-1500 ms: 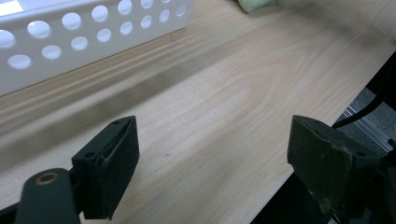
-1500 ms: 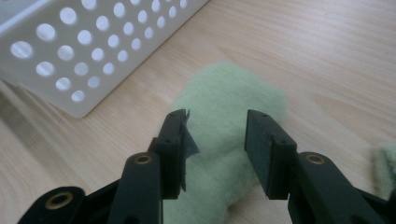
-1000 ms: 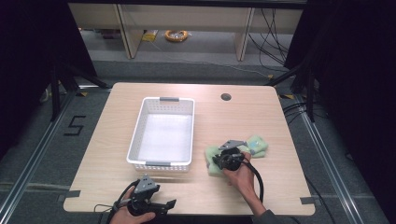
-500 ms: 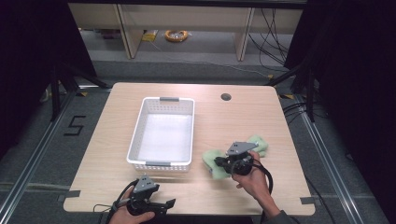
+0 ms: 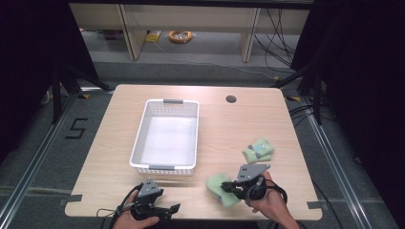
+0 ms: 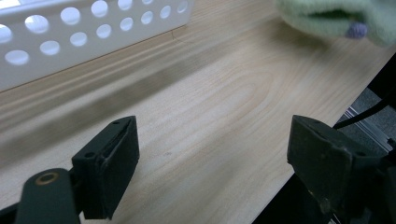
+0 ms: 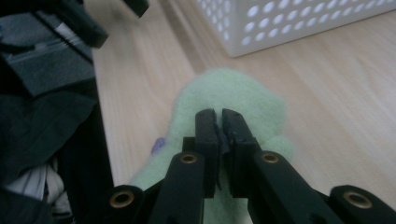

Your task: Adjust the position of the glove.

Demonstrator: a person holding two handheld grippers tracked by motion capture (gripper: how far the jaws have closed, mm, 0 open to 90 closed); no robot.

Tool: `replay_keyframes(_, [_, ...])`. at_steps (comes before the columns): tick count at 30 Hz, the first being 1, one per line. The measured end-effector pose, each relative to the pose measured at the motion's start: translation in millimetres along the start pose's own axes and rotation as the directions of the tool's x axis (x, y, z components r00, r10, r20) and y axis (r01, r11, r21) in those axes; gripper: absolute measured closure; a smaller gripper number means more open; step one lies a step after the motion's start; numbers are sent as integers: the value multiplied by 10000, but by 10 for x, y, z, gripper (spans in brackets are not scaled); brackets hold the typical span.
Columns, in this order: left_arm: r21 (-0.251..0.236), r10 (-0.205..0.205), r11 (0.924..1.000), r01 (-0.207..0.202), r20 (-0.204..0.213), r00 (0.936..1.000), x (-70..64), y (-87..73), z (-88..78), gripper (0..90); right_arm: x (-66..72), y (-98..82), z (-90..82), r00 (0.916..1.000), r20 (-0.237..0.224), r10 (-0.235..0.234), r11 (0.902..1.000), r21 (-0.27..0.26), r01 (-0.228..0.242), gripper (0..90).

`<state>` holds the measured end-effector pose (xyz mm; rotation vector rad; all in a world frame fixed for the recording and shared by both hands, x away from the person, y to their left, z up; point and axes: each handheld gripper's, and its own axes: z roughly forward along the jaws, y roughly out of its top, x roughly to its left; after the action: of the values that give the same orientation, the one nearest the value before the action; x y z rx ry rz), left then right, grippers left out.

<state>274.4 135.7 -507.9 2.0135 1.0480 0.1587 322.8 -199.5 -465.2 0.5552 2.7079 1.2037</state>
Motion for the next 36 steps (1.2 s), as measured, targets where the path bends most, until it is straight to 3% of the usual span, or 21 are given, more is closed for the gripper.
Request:
replay_keyframes(4, [247, 158, 9996, -159, 66, 9999, 11, 11, -2, 163, 11, -32, 40, 9991, -317, -285, 9992, 257, 294, 859])
replay_keyframes(6, [96, 141, 9999, -141, 55, 9999, -30, 15, 35, 165, -13, -81, 101, 9975, -566, -420, 9980, 448, 445, 854])
replay_keyframes(11, [72, 352, 9993, -354, 313, 9989, -121, 51, 108, 181, -50, -136, 153, 9977, -558, -392, 9962, 755, 434, 832])
replay_keyframes(13, [165, 527, 9984, -537, 536, 9972, -161, 86, 145, 193, -69, -148, 164, 9962, -640, -585, 9948, 799, 635, 801])
replay_keyframes(14, [34, 609, 9981, -612, 674, 9959, -208, 132, 188, 197, -59, -151, 155, 9986, -496, -206, 9964, 808, 245, 744])
replay_keyframes(16, [72, 652, 9978, -660, 814, 9945, -236, 182, 203, 207, -55, -149, 150, 9987, -486, -152, 9962, 853, 193, 728])
replay_keyframes(17, [-108, 881, 9961, -875, 810, 9928, -272, 238, 221, 230, -41, -143, 123, 9999, -121, 38, 9967, 817, -28, 661])
replay_keyframes(19, [-49, 1280, 9917, -1281, 939, 9873, -298, 314, 244, 246, -29, -145, 73, 9993, 77, 355, 9966, 746, -360, 645])
replay_keyframes(20, [-224, 994, 9950, -977, 979, 9902, -335, 338, 284, 265, -14, -155, 36, 9979, 268, 597, 9962, 615, -613, 639])
replay_keyframes(21, [-224, 994, 9950, -977, 979, 9902, -335, 338, 284, 281, -14, -155, 36, 9979, 268, 597, 9962, 615, -613, 639])
replay_keyframes(22, [-149, 1218, 9926, -1209, 1080, 9867, -344, 377, 300, 297, 19, -193, -42, 9925, 660, 1030, 9927, 568, -1068, 627])
replay_keyframes(23, [-166, 1227, 9924, -1216, 1157, 9857, -359, 412, 331, 297, 19, -193, -42, 9925, 660, 1030, 9927, 568, -1068, 627])
replay_keyframes(24, [-99, 1242, 9922, -1240, 1265, 9842, -391, 481, 395, 340, 87, -263, -121, 9788, 1334, 1552, 9843, 633, -1647, 629])
replay_keyframes(25, [-138, 1278, 9918, -1271, 1332, 9828, -405, 513, 439, 352, 100, -286, -145, 9775, 1393, 1586, 9828, 728, -1699, 631])
replay_keyframes(26, [-124, 1299, 9915, -1294, 1411, 9814, -421, 547, 479, 365, 127, -320, -157, 9705, 1604, 1801, 9796, 600, -1918, 633])
replay_keyframes(30, [69, 1420, 9894, -1448, 1554, 9776, -453, 653, 637, 433, 166, -408, -194, 9604, 1711, 2201, 9702, 639, -2337, 645])
replay_keyframes(31, [69, 1420, 9894, -1448, 1554, 9776, -453, 653, 637, 449, 166, -408, -194, 9604, 1711, 2201, 9702, 639, -2337, 645])
replay_keyframes(32, [158, 1646, 9854, -1693, 1603, 9732, -468, 691, 699, 465, 192, -420, -166, 9593, 1710, 2246, 9688, 669, -2388, 644])
replay_keyframes(34, [213, 1616, 9858, -1666, 1499, 9754, -480, 716, 758, 485, 204, -428, -130, 9598, 1774, 2173, 9700, 707, -2327, 647])
replay_keyframes(36, [272, 1719, 9837, -1779, 1513, 9734, -455, 736, 807, 509, 213, -422, -126, 9571, 1680, 2360, 9626, 948, -2540, 648])
